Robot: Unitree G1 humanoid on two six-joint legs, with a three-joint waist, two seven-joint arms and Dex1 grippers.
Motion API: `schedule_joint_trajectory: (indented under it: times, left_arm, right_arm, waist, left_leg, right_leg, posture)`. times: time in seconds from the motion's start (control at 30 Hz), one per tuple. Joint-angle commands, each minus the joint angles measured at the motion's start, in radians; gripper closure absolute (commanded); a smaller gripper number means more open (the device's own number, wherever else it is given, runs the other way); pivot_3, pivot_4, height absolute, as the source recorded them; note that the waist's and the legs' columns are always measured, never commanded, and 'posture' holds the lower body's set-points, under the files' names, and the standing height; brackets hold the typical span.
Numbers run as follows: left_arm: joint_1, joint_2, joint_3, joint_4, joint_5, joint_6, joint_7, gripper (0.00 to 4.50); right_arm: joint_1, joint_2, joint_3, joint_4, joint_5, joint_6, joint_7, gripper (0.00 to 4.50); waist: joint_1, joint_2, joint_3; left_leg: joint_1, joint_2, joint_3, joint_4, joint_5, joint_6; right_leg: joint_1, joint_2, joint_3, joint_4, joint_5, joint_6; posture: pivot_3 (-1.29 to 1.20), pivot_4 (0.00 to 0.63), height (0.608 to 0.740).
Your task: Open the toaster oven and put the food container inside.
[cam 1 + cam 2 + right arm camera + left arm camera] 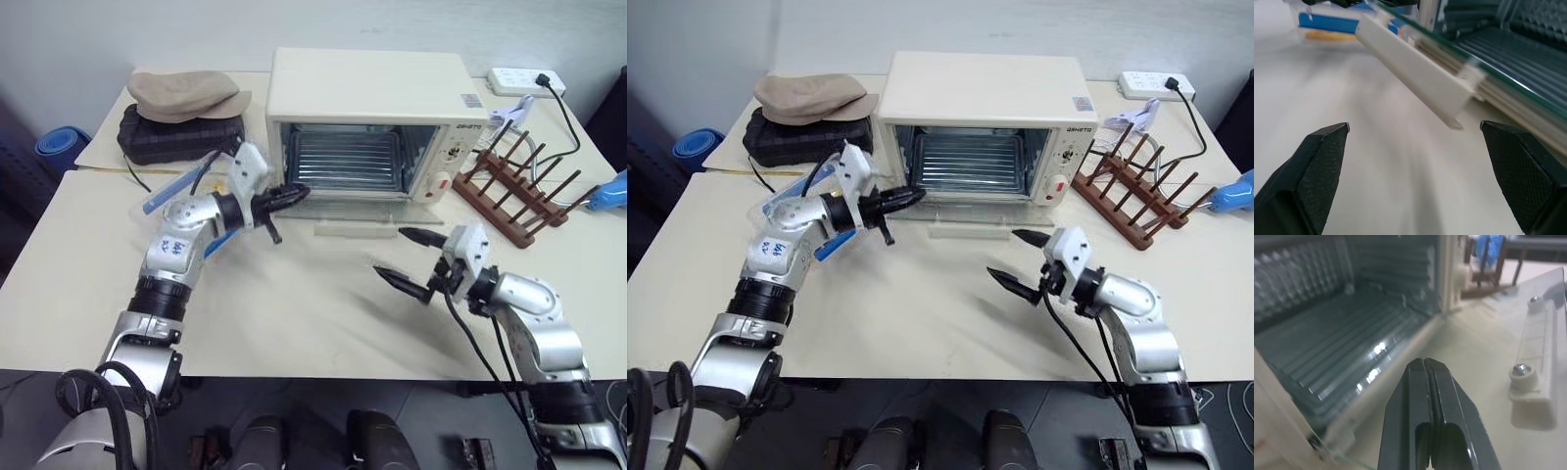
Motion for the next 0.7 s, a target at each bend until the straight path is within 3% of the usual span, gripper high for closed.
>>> schedule_joint_trajectory:
  times: [0.03,0.23,0.37,0.43,0.6,0.7]
  left_arm:
    - [0.051,0.001,-0.019,-0.091,0.037,0.015,0.004,4.48]
    - [0.171,-0.015,-0.025,-0.246,0.114,0.106,0.135,4.48]
    - [0.269,-0.016,0.000,-0.408,0.084,0.207,0.168,4.48]
    - [0.340,-0.010,0.077,-0.499,0.024,0.273,0.192,4.48]
    - [0.566,0.019,0.376,-0.735,-0.192,0.384,0.229,3.37]
    - [0.725,0.029,0.651,-0.831,-0.301,0.575,0.364,2.46]
  right_arm:
    - [0.125,-0.035,-0.104,-0.062,0.026,-0.056,0.002,0.00]
    - [0.261,-0.035,-0.220,-0.116,0.132,-0.128,0.055,0.00]
    - [0.215,-0.043,-0.208,-0.130,0.142,-0.119,0.053,0.00]
    - [0.139,-0.025,-0.176,-0.116,0.139,-0.132,0.052,0.00]
    - [-0.014,0.072,-0.089,-0.146,0.220,-0.066,0.018,0.00]
    - [-0.051,0.118,-0.040,-0.171,0.240,-0.053,0.012,0.00]
  waist:
    - [0.007,0.000,0.000]
    - [0.010,0.000,0.000]
    - [0.001,0.000,0.000]
    - [-0.008,0.000,0.000]
    - [-0.018,0.000,0.000]
    - [-0.013,0.001,0.001]
  left_leg:
    - [0.000,0.003,0.000,0.001,0.000,0.000]
    - [0.002,0.002,0.004,0.002,0.002,0.003]
    - [0.003,0.003,0.004,0.001,0.002,0.003]
    - [0.003,0.003,0.004,0.001,0.002,0.003]
    - [0.004,0.008,0.002,0.000,0.001,-0.001]
    - [0.002,0.008,-0.003,0.000,0.001,-0.002]
  right_leg:
    - [0.000,0.000,0.000,0.000,0.000,0.000]
    - [0.002,-0.003,0.003,-0.001,0.002,0.003]
    - [0.002,-0.003,0.004,-0.001,0.002,0.003]
    - [0.001,-0.003,0.004,0.000,0.002,0.003]
    - [0.001,-0.005,0.004,-0.001,0.001,0.002]
    - [0.001,-0.007,0.005,0.000,0.001,0.001]
  posture:
    - [0.00,0.150,0.740]
    - [0.00,0.150,0.740]
    - [0.00,0.150,0.740]
    - [0.00,0.150,0.740]
    - [0.00,0.150,0.740]
    - [0.00,0.150,0.740]
